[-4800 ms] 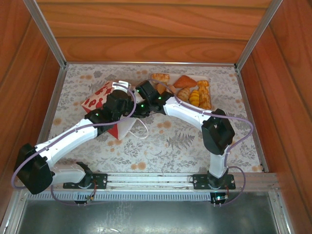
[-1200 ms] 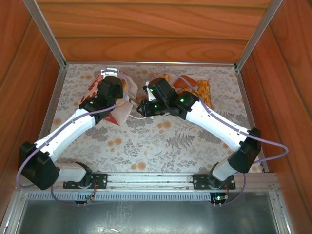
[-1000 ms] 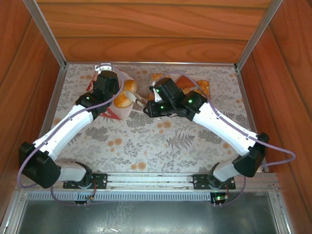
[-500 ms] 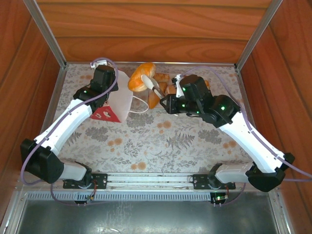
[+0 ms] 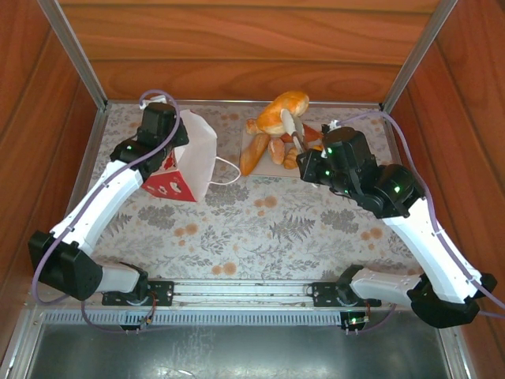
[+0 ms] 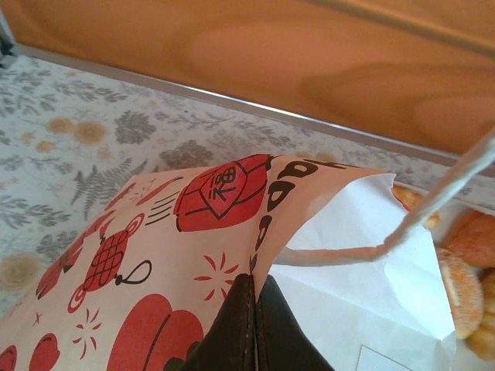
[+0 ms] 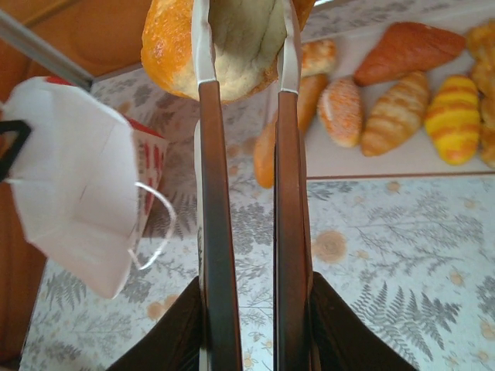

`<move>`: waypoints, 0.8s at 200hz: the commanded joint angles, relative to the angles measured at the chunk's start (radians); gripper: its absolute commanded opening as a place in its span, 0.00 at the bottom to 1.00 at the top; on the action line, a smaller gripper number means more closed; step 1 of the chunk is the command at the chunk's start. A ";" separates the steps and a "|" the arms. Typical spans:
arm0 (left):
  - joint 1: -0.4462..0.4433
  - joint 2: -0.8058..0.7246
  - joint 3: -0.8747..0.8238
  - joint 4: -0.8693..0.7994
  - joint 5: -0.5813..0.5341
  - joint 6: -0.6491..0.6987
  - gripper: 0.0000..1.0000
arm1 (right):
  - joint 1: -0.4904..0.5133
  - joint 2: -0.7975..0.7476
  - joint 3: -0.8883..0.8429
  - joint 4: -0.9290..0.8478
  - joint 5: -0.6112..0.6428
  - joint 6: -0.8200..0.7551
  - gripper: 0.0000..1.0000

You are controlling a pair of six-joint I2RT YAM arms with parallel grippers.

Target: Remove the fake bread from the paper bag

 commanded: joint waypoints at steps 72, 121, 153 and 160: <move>0.174 -0.017 0.024 0.064 0.399 -0.343 0.00 | -0.149 0.028 -0.257 0.100 -0.165 0.166 0.17; 0.225 -0.010 -0.024 0.079 0.460 -0.381 0.00 | -0.156 0.067 -0.339 0.187 -0.234 0.220 0.15; 0.244 -0.012 -0.032 0.079 0.467 -0.374 0.00 | -0.155 0.087 -0.368 0.226 -0.262 0.239 0.14; 0.247 -0.015 -0.035 0.079 0.465 -0.371 0.00 | -0.156 0.091 -0.367 0.226 -0.261 0.239 0.14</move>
